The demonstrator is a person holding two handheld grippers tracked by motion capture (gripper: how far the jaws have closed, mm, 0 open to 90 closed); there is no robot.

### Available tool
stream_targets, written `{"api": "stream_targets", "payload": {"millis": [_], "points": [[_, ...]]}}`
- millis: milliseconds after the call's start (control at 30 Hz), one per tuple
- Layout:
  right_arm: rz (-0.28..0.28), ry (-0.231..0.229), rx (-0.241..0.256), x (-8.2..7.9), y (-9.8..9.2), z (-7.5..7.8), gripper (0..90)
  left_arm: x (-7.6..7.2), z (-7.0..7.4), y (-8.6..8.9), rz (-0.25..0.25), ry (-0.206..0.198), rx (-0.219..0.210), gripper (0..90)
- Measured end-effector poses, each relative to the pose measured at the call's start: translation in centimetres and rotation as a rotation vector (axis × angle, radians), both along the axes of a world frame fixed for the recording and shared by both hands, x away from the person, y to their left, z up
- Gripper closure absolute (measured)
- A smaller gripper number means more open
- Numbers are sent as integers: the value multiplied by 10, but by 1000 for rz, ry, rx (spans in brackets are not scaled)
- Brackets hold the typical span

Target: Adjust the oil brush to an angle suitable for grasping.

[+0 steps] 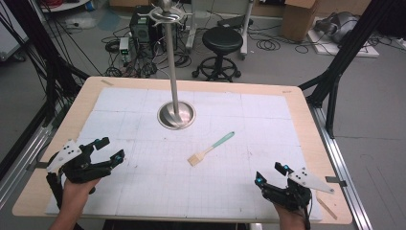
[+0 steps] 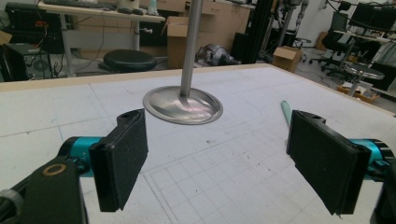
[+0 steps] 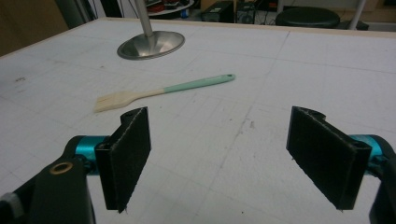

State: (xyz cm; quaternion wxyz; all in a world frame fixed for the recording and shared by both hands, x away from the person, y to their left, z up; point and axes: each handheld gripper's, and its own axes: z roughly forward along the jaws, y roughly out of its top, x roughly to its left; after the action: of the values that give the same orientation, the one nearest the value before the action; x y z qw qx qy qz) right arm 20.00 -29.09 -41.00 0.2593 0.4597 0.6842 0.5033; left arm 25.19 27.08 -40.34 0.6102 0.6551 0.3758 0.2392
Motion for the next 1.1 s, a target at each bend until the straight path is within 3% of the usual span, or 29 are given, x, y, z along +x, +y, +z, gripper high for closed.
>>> {"api": "stream_targets", "payload": {"millis": [300, 367, 400, 433, 467, 500, 533, 567, 600, 633, 667, 900, 1033, 1100], "points": [[28, 36, -6, 16, 16, -4, 208, 2, -1, 1, 14, 11, -3, 209], [60, 38, -13, 25, 34, -2, 245, 2, -1, 0, 14, 12, -5, 210], [60, 38, -13, 25, 34, -2, 245, 2, -2, 0, 10, 12, -2, 210], [113, 42, -35, 31, 48, -1, 306, 3, -2, 0, 7, 12, 2, 210], [113, 42, -35, 31, 48, -1, 306, 3, -2, -1, 2, 13, 4, 210], [177, 62, -53, 39, 63, -1, 470, 3, -2, -1, 0, 15, 13, 210], [177, 62, -53, 39, 63, -1, 470, 3, -3, -1, -3, 18, 19, 210], [207, 74, -67, 44, 70, -2, 570, 3, -4, -1, -6, 22, 23, 210], [230, 112, -91, 56, 85, -4, 778, 3, -4, -1, -7, 22, 30, 210], [230, 112, -91, 56, 85, -4, 778, 2, -4, -1, -11, 25, 35, 210], [230, 148, -135, 68, 99, -7, 889, 2, -4, -1, -12, 25, 37, 212], [266, 218, -229, 94, 137, -21, 892, 2, -4, 1, -17, 25, 37, 212], [265, 247, -221, 106, 147, -26, 893, 3, -5, 1, -17, 28, 33, 212], [275, 268, -240, 114, 154, -29, 892, 3, -5, 1, -20, 29, 25, 212]]}}
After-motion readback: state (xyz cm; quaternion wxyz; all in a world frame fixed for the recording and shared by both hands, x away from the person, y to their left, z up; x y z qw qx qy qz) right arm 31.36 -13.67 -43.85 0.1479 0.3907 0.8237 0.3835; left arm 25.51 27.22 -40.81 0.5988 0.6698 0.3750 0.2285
